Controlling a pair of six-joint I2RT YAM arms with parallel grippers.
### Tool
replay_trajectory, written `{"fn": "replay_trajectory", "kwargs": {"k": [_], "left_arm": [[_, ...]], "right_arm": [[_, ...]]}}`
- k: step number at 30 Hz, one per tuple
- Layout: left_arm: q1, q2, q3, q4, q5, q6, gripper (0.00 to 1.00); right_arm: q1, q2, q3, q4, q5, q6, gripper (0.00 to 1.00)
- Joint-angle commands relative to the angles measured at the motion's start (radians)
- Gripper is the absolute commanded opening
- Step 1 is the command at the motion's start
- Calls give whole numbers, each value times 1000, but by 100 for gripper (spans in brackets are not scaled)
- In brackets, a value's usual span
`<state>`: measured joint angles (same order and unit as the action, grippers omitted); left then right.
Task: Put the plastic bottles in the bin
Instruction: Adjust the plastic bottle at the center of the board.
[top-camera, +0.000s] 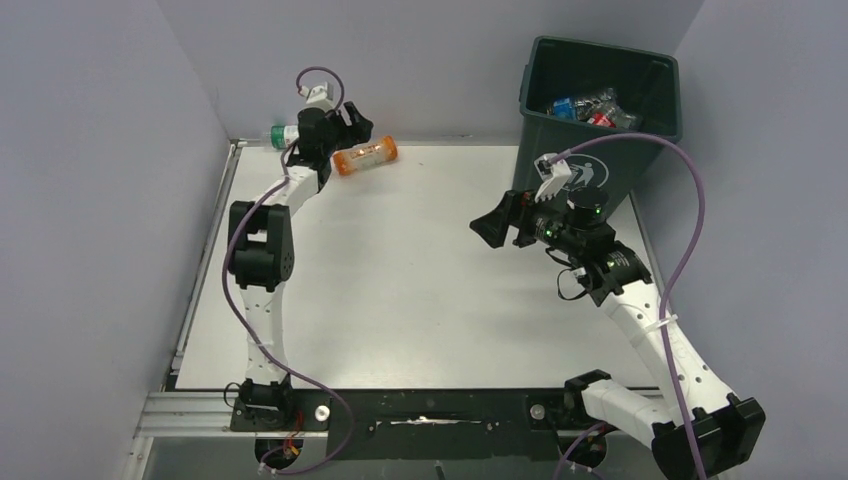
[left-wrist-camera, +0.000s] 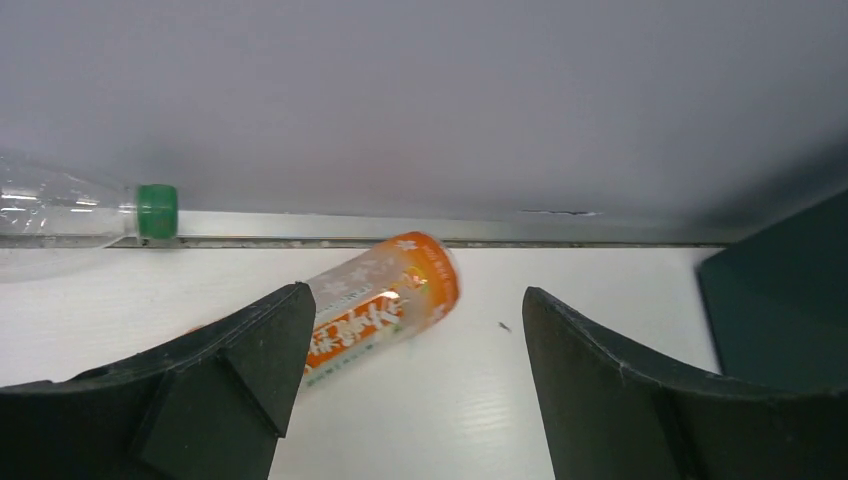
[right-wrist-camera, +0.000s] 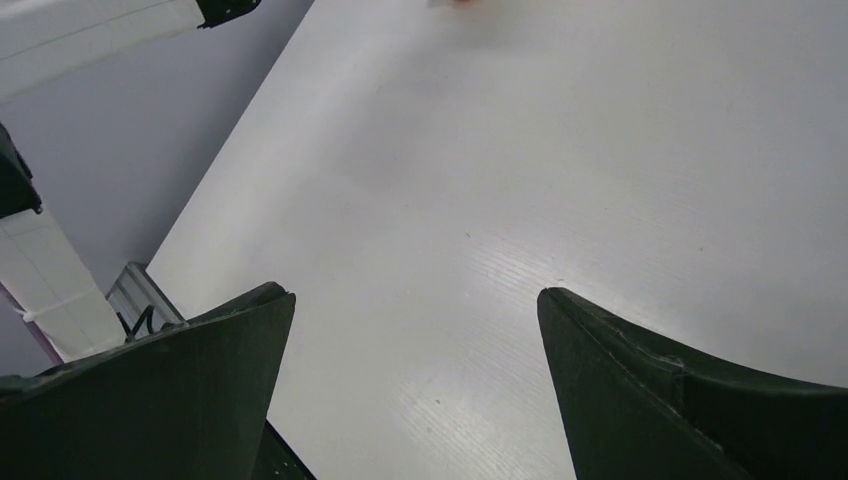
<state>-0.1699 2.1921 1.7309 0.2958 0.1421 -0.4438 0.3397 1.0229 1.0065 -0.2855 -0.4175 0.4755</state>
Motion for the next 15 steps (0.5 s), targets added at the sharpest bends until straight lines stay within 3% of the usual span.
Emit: {"fn": "replay_trajectory", "kwargs": {"k": [1,6,8,15], "left_arm": [[39,184,215,29,62,-18,76],[44,445,576,-107,119,-29,77],[41,495,656,-161,136,-38,76],[-12,313,289,-3,101,-23,75]], "right_arm": [[20,-28,-41,13,44,-9,98],[35,-25,-66,-6,76,-18,98],[39,-24,-71,-4,81,-21,98],[45,14,-65,-9,95,-48,98]]}}
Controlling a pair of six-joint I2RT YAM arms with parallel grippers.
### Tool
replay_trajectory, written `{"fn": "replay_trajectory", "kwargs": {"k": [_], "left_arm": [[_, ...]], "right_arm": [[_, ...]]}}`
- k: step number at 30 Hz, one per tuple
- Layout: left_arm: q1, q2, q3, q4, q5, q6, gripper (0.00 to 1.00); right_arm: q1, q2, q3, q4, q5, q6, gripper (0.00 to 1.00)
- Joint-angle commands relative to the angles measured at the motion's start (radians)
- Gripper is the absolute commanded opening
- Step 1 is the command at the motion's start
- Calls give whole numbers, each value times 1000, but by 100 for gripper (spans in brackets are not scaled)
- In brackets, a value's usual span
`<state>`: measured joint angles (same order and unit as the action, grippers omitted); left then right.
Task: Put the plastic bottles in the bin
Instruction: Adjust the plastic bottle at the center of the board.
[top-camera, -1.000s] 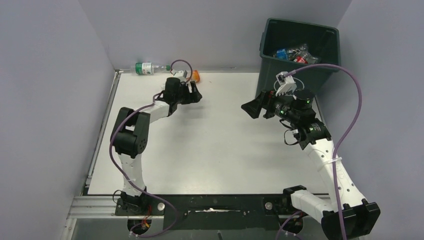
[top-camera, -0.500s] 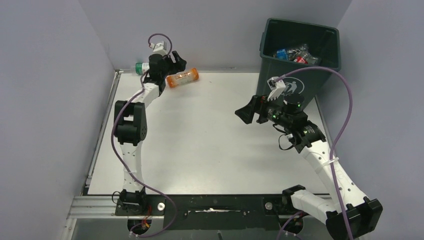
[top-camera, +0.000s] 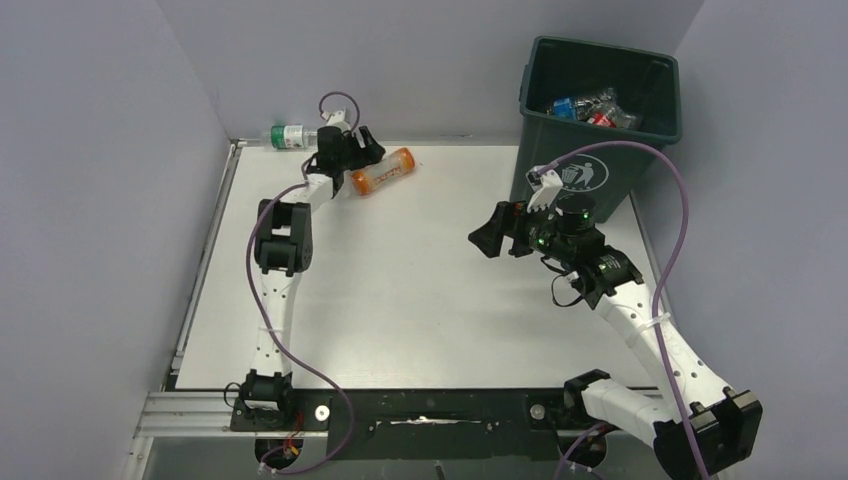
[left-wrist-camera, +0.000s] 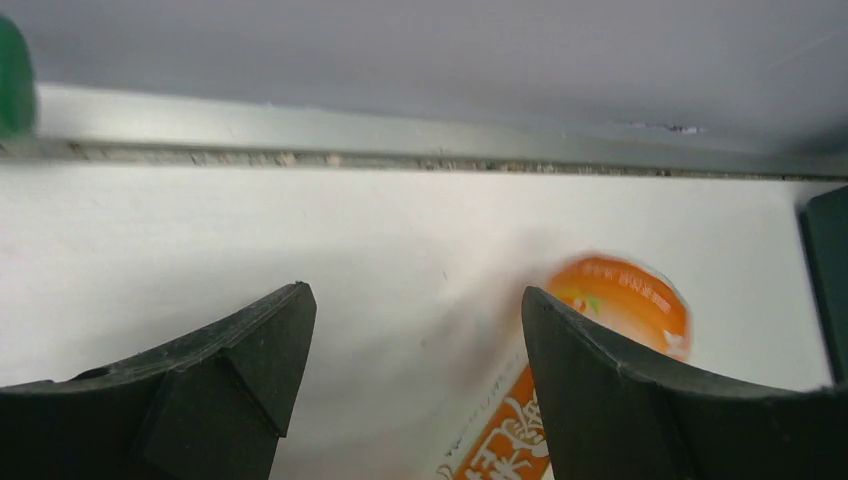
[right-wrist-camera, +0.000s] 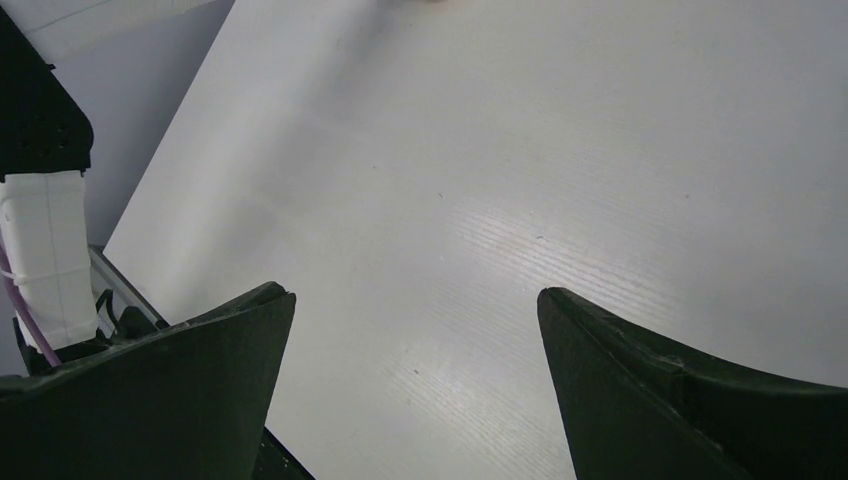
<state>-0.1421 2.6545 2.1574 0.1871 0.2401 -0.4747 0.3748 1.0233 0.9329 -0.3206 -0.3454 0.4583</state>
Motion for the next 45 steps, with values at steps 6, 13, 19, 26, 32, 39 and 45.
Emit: {"fn": "replay_trajectory", "kwargs": {"k": [6,13,19,26,32,39,45], "left_arm": [[-72,-341,-501,247,-24,1,75],[-119,-510,-754,321,19,7,75],[-150,-687,-967,357,-39,5,76],[-166,-809,-1102,309,-30,15,75],[-179,-858,-1159,293,-21,21,75],[-216,-927,-1208,236,-34,26,75],[-254,-998,-1260,187,-73,33,75]], "right_arm": [[13,20,-12,48,10,-42,98],[11,34,-79,102,-7,-29,98],[12,61,-136,139,-15,-32,98],[25,28,-227,186,-40,22,98],[75,-36,-350,241,-25,93,98],[167,-15,-421,346,-10,175,98],[297,79,-420,438,29,217,98]]}}
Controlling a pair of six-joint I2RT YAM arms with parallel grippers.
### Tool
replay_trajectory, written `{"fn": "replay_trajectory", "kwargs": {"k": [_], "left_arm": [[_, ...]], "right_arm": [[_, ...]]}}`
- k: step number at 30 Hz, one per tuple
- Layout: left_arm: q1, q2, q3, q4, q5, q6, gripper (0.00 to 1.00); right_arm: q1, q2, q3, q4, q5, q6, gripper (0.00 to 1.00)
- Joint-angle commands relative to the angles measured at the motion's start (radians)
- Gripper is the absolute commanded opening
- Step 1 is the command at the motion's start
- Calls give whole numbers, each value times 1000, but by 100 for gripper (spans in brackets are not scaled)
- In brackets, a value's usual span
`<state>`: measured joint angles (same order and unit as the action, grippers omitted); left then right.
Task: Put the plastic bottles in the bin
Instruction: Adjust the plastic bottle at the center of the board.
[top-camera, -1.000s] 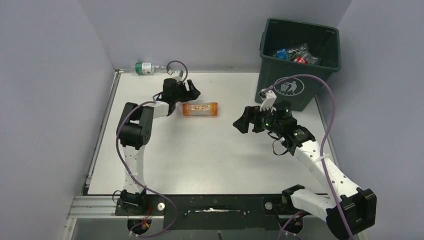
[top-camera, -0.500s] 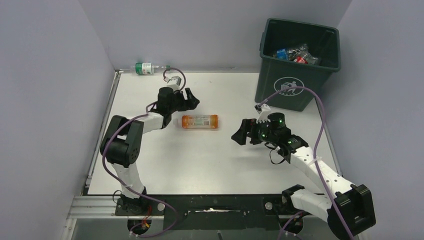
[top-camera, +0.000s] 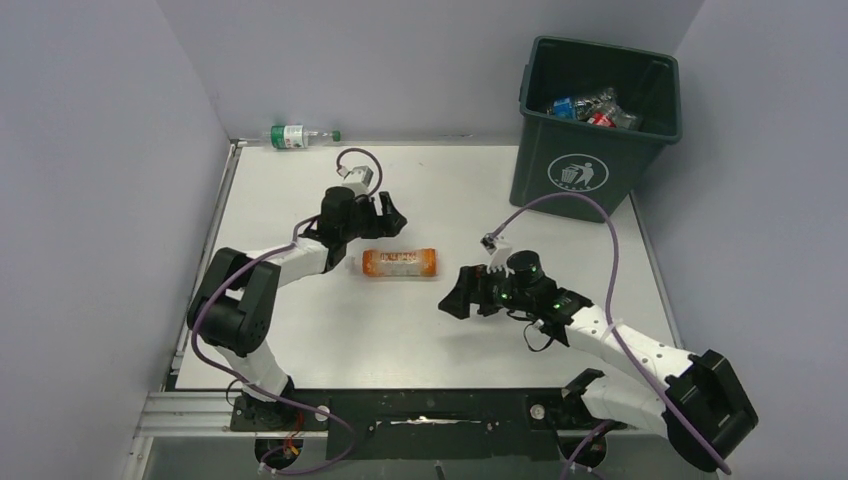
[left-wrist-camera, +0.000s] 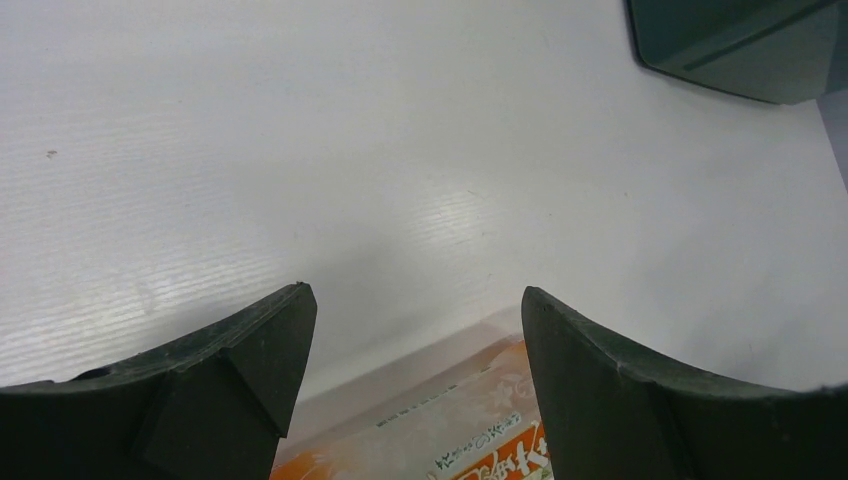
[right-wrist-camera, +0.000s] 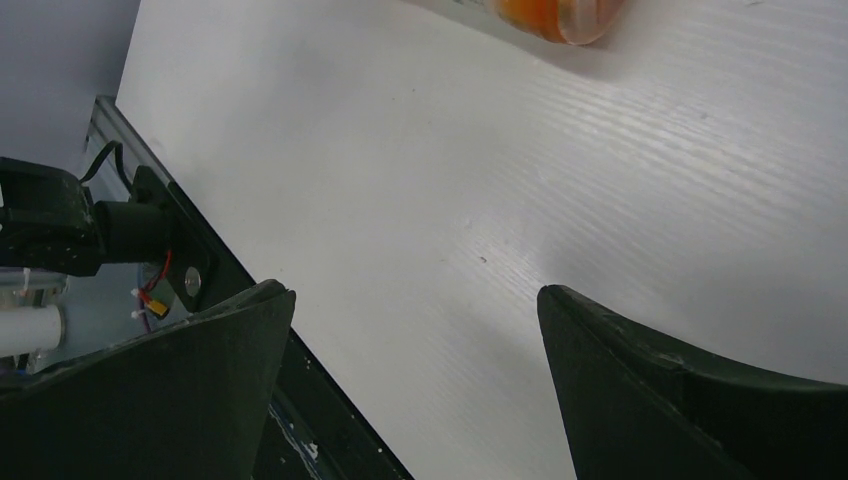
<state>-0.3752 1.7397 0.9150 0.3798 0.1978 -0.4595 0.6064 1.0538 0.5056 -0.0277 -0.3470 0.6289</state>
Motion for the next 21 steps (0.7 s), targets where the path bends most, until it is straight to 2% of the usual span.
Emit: {"fn": "replay_trajectory", "kwargs": {"k": [1,13,21], "left_arm": [[-25,-92,-24,-12,-32,16,75],[-95,-178,-96,-100,-91,15,75],[-110,-253,-134,-151,-155,8,76]], "right_arm": [[80,64,4,165,30,55,98],[162,188,-6,316,14,91,98],[171,197,-55,384,-6,109,98]]}}
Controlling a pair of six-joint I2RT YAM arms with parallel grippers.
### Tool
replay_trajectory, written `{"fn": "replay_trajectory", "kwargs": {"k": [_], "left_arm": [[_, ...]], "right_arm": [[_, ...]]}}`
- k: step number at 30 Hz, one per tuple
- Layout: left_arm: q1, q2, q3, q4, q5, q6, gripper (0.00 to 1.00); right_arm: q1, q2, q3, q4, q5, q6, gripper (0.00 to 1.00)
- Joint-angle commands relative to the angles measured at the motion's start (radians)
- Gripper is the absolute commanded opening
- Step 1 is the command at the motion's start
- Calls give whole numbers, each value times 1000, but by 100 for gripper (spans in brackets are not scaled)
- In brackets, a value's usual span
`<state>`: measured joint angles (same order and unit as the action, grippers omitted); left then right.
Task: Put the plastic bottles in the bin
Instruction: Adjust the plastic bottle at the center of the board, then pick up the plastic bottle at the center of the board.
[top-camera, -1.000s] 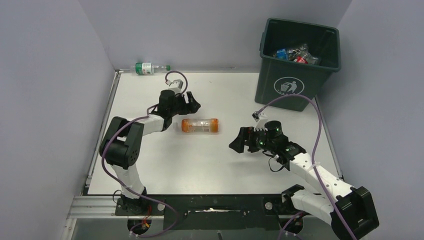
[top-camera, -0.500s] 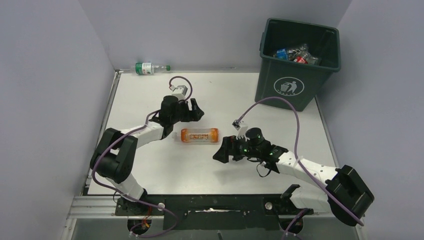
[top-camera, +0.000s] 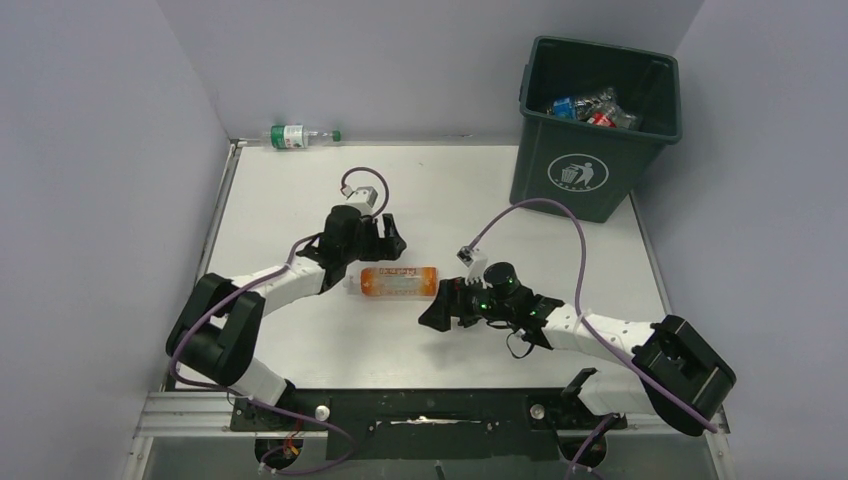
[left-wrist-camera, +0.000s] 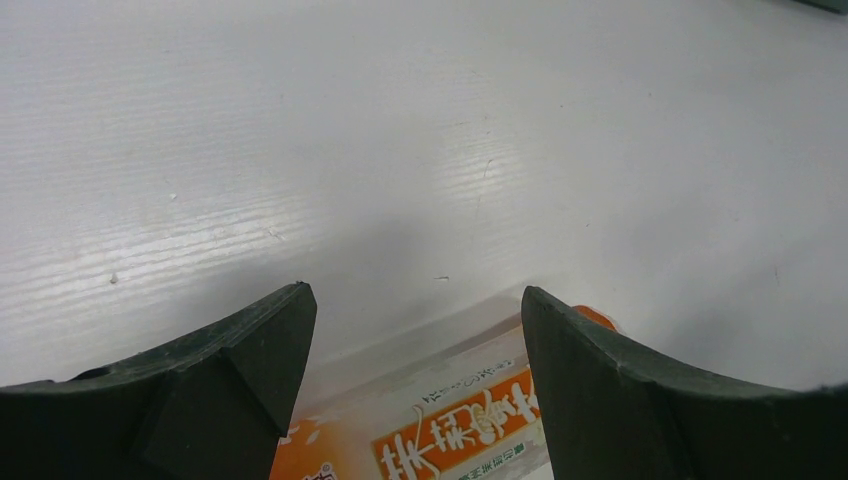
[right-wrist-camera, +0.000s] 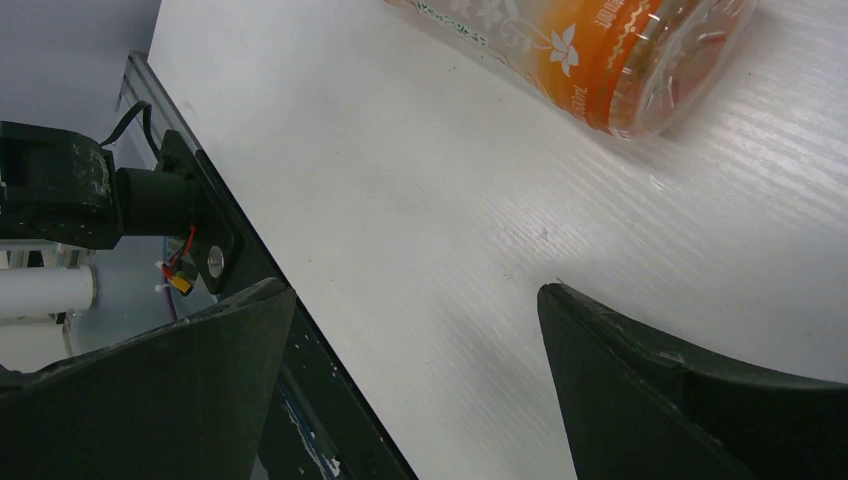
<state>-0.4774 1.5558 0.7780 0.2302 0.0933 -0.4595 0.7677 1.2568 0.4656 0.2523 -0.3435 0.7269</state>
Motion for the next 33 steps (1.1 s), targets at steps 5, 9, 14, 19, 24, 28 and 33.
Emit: {"fn": "replay_trajectory", "kwargs": {"k": [5,9,14,19,24,28,33], "left_arm": [[-9,-56,45,-42,-75,5,76],[-9,-16,106,-105,-92,23,76],[-7,21,157,-161,-102,43,76],[-6,32,162,-181,-119,45,76],[-3,36,156,-192,-143,41,76],[2,35,145,-195,-150,31,76],[2,5,110,-190,-149,10,76]], "right_arm": [[10,-2,-14,119,-45,-1,98],[10,28,7,121,-82,-20,98],[11,83,19,153,-122,-29,98],[-5,140,41,178,-153,-34,98],[-30,179,61,193,-175,-34,98],[-45,205,75,206,-186,-27,98],[-45,223,82,216,-180,-13,98]]}}
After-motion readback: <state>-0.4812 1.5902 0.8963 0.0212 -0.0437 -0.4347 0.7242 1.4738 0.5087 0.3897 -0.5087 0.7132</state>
